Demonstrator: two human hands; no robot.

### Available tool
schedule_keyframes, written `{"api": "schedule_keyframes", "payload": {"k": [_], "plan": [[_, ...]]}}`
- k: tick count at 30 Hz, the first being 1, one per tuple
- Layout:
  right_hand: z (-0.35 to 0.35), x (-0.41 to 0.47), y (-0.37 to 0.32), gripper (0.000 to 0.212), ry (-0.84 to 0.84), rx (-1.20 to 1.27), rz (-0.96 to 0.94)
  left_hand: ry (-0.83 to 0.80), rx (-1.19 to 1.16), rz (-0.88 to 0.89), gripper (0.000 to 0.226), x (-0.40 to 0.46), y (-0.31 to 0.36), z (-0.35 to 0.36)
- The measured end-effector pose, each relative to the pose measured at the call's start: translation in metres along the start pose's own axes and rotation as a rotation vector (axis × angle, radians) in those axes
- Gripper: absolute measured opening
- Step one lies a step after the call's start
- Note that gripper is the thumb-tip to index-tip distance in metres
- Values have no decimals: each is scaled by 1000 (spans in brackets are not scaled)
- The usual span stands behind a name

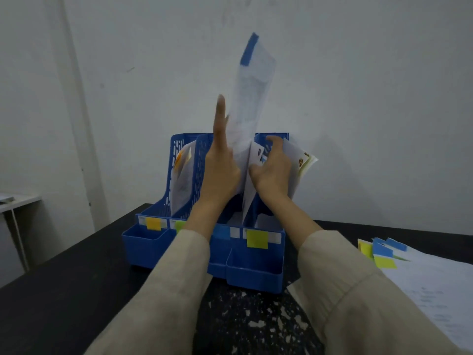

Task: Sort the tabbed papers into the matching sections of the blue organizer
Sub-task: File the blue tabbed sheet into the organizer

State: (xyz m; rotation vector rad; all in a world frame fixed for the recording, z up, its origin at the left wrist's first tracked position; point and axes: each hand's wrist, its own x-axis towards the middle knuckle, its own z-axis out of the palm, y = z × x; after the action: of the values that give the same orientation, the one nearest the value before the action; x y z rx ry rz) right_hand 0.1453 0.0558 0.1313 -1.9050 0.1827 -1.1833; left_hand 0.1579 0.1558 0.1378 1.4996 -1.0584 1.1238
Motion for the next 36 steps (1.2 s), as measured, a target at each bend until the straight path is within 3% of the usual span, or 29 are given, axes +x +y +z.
{"api": "schedule_keyframes", "payload": {"k": [3,7,12,18,23,26,31,34,36], "plan": [[-1,0,4,62,14,73,30,-35,-39,-128,83,-10,-12,17],[-1,-5,9,61,24,80,-14,-362,-68,-471,53,-46,-34,31],[-8,-4,8,65,20,53,-18,-503,-33,-531,26,-59,-45,27],[-13,-10,0,57,-37,113,-47,-654,-128,-692,25,-61,-51,21],[-20,-10,-5,48,-98,-3,-117,-775,-76,-731,32,-55,-53,21],[-22,-9,-5,49,-124,-22,-108,-911,22,-722,23,-44,-47,19],[-22,-13,-5,48,-139,-24,-124,-1266,203,-716,15,-45,-48,20],[-20,-13,-4,50,-166,-12,-123,-1306,167,-752,17,-37,-43,13],[-21,-14,-3,55,-182,-33,-121,-1239,107,-822,12,-31,-40,6]]}}
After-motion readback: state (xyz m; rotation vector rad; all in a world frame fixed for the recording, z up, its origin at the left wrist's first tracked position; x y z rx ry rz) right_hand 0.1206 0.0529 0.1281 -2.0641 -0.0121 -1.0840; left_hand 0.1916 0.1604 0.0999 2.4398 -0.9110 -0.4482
